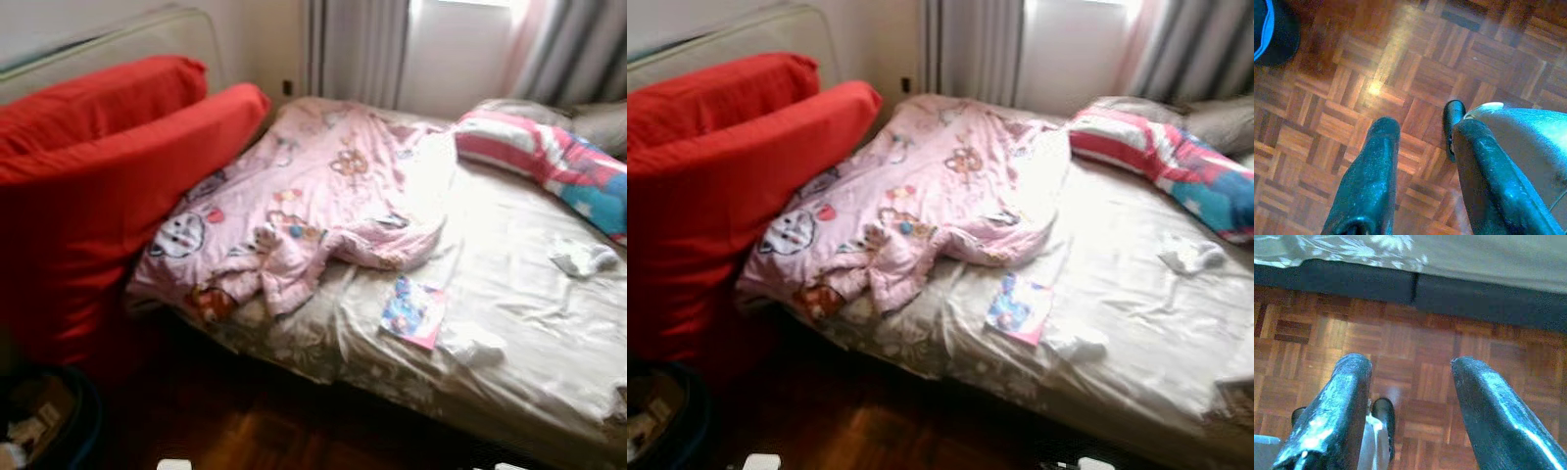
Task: Clean up the room
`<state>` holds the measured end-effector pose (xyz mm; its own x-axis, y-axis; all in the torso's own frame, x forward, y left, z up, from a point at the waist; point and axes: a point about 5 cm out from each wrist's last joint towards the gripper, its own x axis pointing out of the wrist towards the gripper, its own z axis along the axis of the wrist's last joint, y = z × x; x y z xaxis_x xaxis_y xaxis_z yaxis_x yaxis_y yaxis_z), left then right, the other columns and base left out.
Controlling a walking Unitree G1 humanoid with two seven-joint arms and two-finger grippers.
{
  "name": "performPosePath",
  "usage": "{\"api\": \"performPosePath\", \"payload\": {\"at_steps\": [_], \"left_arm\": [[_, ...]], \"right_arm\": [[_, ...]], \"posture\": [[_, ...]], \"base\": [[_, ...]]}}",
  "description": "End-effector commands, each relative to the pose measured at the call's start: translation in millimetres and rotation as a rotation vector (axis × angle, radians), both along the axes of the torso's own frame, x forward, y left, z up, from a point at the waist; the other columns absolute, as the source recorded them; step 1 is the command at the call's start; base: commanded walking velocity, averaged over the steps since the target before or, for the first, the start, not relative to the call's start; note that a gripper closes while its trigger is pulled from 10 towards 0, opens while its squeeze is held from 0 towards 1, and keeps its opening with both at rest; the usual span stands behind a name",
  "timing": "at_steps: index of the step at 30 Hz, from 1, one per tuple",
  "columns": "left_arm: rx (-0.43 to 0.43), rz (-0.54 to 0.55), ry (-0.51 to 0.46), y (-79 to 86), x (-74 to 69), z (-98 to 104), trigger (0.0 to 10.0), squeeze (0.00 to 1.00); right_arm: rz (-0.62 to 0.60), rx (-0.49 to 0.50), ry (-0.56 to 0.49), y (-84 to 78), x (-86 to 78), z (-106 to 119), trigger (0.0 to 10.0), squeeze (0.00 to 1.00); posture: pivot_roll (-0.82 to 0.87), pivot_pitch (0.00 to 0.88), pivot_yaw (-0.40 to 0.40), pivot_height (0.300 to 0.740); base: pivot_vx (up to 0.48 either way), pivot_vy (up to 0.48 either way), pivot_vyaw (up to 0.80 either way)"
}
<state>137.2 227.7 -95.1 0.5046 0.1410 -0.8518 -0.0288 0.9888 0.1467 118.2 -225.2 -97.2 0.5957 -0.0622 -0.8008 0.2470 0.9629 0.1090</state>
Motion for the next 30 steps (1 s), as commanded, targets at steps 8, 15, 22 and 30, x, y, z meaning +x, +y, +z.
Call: {"api": "performPosePath", "payload": {"at_steps": [8, 15, 22, 30], "left_arm": [[-0.003, 0.008, 0.017, 1.7, -3.3, -1.0, 10.0, 0.00], [-0.003, 0.004, 0.019, 1.7, -3.4, -1.1, 10.0, 0.00], [0.000, -0.003, 0.021, 2.5, -3.7, -1.0, 10.0, 0.00], [-0.002, 0.000, 0.016, 2.9, -3.8, -0.8, 10.0, 0.00]], "right_arm": [[-0.006, -0.002, -0.005, 0.3, -0.2, 0.0, 10.0, 0.00], [-0.024, 0.006, -0.002, 0.6, -1.0, -0.5, 10.0, 0.00], [-0.028, 0.018, -0.003, 2.5, -1.7, -1.0, 10.0, 0.00], [-0.006, 0.008, -0.002, 3.0, -1.3, -0.9, 10.0, 0.00]], "posture": [[0.03, 0.000, -0.028, 0.740], [0.03, 0.000, -0.028, 0.740], [0.02, 0.000, -0.023, 0.740], [0.00, 0.000, -0.014, 0.740]], "base": [[0.337, 0.000, 0.00], [0.336, 0.000, 0.00], [0.336, 0.000, -0.69], [0.290, 0.000, 0.00]]}}
